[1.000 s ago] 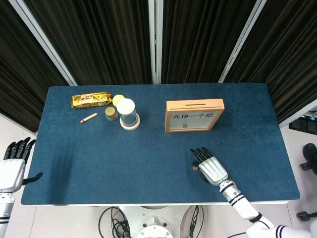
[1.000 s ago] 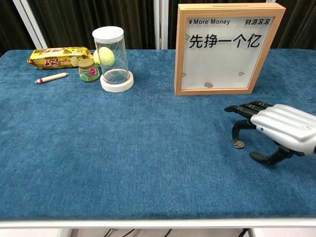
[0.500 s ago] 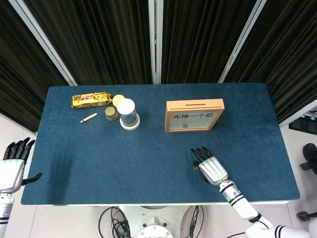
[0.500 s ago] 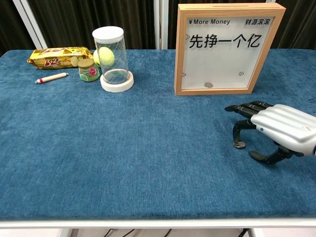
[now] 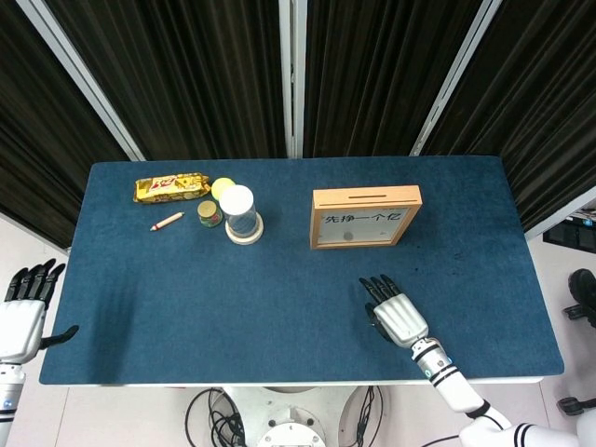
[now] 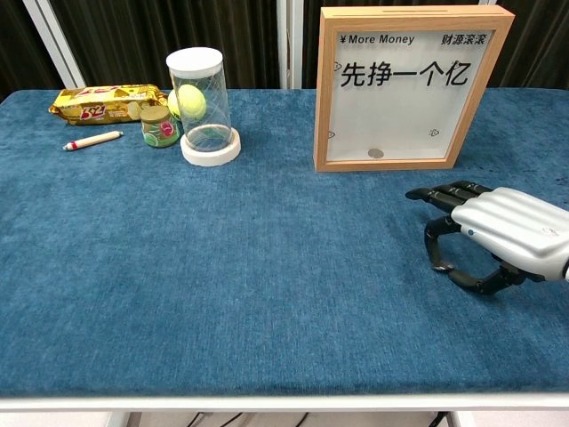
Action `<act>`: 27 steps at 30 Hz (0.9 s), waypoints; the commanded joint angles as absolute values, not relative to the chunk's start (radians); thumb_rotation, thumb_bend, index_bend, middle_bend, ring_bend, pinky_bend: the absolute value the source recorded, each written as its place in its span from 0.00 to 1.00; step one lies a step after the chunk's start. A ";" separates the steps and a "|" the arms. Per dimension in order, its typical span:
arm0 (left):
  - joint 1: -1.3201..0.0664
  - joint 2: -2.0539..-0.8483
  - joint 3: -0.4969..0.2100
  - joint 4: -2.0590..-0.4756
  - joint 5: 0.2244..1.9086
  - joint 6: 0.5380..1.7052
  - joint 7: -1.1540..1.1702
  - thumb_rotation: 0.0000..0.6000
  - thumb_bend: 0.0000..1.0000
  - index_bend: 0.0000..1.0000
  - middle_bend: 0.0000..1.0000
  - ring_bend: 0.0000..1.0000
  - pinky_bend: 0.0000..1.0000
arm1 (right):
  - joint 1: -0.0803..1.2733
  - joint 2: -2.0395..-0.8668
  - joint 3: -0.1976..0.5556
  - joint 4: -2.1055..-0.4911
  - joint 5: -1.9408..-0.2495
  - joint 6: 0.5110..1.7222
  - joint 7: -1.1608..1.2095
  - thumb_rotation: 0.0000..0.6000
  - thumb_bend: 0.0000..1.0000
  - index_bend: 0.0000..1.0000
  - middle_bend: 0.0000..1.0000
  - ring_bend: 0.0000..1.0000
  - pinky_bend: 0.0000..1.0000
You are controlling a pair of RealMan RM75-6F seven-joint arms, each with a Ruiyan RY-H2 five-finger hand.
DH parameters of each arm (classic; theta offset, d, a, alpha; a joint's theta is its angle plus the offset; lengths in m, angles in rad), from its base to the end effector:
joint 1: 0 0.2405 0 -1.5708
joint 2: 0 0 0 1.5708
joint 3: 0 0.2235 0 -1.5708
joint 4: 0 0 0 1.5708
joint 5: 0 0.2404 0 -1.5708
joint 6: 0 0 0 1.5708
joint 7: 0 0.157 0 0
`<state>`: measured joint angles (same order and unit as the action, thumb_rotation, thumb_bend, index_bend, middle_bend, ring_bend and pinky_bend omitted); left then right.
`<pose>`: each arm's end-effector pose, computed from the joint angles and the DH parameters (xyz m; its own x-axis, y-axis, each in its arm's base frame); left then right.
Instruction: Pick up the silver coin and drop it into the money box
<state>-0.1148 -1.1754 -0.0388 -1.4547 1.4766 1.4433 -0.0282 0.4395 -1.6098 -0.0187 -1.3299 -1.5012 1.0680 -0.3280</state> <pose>-0.3229 0.2032 0.1124 0.4588 0.0331 0.8879 0.8884 -0.0009 -0.4590 -0.2119 -0.2450 -0.0784 0.6166 -0.2528 0.7455 -0.7537 -0.4631 0.4663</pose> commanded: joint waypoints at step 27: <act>-0.120 -1.170 -0.036 -1.472 1.484 1.439 -0.013 1.00 0.12 0.05 0.00 0.00 0.00 | 0.436 -1.601 -0.021 -1.328 -1.506 1.091 -0.320 1.00 0.30 0.52 0.00 0.00 0.00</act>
<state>-0.1195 -1.1698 -0.0365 -1.4722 1.4838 1.4387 -0.0126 0.4358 -1.6009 -0.0204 -1.3282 -1.5054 1.0910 -0.3197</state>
